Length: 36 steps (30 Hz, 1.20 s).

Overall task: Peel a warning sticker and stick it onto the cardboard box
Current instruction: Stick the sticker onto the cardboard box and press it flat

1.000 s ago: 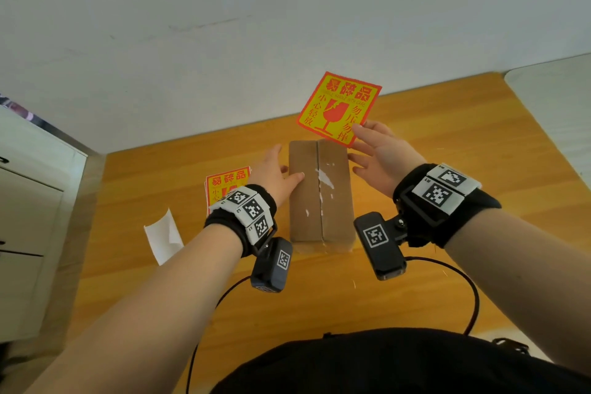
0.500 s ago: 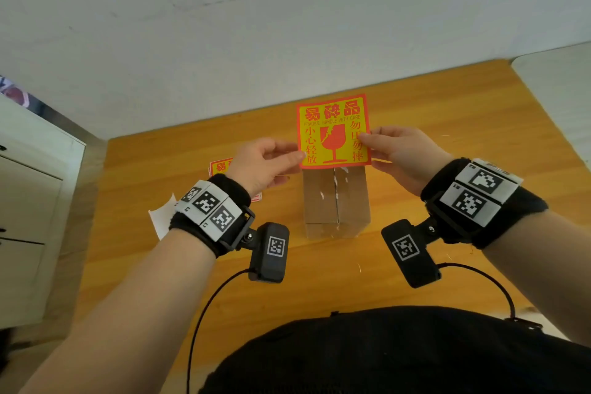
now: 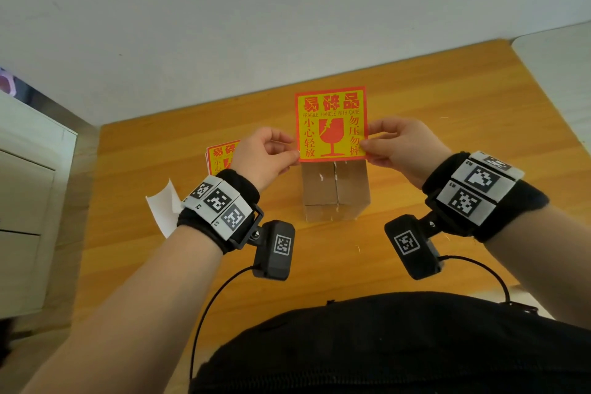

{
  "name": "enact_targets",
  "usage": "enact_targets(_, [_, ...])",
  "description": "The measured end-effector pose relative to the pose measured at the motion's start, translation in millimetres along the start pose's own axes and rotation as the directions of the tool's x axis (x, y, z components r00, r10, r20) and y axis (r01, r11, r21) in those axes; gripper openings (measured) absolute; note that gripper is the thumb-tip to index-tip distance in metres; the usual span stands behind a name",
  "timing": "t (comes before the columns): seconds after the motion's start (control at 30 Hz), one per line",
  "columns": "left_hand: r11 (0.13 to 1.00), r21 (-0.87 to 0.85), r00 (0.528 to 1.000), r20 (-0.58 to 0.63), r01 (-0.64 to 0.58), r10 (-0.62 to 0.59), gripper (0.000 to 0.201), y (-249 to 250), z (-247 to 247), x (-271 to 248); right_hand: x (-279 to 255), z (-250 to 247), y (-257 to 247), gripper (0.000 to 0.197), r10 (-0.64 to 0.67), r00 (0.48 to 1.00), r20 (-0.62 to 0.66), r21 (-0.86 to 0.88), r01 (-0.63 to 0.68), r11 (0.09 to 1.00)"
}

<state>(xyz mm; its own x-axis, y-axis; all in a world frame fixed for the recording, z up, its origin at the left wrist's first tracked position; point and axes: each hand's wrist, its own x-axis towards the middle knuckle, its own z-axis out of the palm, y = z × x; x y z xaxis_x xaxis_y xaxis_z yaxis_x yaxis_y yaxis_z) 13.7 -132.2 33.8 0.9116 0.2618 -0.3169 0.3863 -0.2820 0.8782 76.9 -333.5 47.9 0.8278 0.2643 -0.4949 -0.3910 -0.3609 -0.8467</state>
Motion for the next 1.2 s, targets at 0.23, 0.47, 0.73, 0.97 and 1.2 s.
enact_targets(0.23, [0.995, 0.078, 0.998, -0.02, -0.058, 0.06, 0.03, -2.8, 7.8, -6.1, -5.7, 1.0, 14.7, 0.043, -0.07, 0.987, -0.143, -0.209, 0.039, 0.977])
enact_targets(0.47, [0.99, 0.134, 0.999, -0.031, -0.034, 0.039, 0.028, -10.3, 9.4, -9.4, -3.7, 2.4, 23.1, 0.058, -0.096, 0.982, -0.162, -0.304, 0.043, 0.952])
enact_targets(0.73, [0.98, 0.196, 0.999, -0.023, -0.022, 0.027, 0.029, -12.1, 9.6, -13.4, -0.8, 8.4, 26.9, 0.034, -0.111, 0.981, -0.162, -0.37, 0.044, 0.928])
enact_targets(0.97, [0.979, 0.204, 1.0, -0.021, -0.011, 0.016, 0.027, -15.3, 9.1, -12.7, 2.0, 13.4, 33.2, 0.034, -0.104, 0.983, -0.154, -0.394, 0.036, 0.918])
enact_targets(1.2, [0.995, 0.099, 0.999, 0.03, 0.023, -0.026, 0.028, -14.8, 8.3, -12.5, -2.4, 19.0, 28.3, 0.018, -0.198, 0.956, -0.215, -0.44, 0.086, 0.894])
